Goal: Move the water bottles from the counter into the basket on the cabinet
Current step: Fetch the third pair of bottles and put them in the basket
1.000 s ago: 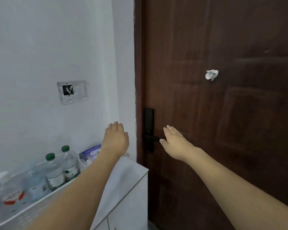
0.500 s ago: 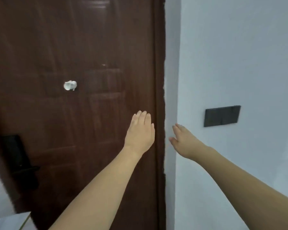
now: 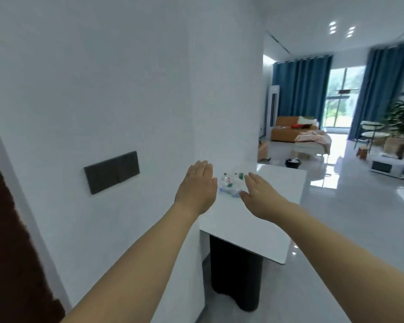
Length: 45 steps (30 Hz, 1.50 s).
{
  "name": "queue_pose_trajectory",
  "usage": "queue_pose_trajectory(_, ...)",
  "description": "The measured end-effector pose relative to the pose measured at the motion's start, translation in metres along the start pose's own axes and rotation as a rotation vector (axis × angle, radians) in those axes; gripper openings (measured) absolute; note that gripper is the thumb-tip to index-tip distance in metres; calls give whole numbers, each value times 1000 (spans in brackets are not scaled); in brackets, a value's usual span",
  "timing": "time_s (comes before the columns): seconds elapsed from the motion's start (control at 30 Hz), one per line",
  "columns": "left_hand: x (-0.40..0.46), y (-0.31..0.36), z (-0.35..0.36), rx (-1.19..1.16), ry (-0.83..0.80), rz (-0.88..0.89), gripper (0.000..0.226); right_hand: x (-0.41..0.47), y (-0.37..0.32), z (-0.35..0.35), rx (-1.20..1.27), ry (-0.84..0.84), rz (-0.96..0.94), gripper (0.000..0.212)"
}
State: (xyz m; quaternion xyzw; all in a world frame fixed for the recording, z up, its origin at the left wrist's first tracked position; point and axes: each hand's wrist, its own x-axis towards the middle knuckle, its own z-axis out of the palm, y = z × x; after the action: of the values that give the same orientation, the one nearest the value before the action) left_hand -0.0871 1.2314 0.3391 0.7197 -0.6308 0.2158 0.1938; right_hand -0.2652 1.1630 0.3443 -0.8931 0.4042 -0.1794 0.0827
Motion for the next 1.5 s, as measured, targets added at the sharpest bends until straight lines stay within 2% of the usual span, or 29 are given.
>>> queue_pose_trajectory(0.2, 58, 92, 49, -126, -70, 171, 52, -10, 89, -25, -46, 45, 198, 60)
queue_pose_trajectory(0.37, 91, 135, 69, -179, -108, 194, 53, -8, 141, -40, -69, 59, 280, 61)
queue_pose_trajectory(0.63, 140, 159, 98, -199, -78, 177, 48, 20, 203, -52, -82, 65, 262, 60)
queue_pose_trajectory(1.0, 225, 190, 181, -201, -150, 172, 49, 80, 302, -44, -61, 23, 273, 60)
queue_pose_trajectory(1.3, 349, 225, 283, -217, -151, 177, 49, 182, 412, -50, -103, 45, 288, 55)
queue_pose_trajectory(1.5, 448, 248, 330, -266, -139, 179, 39, 250, 478, -70, -108, 23, 315, 60)
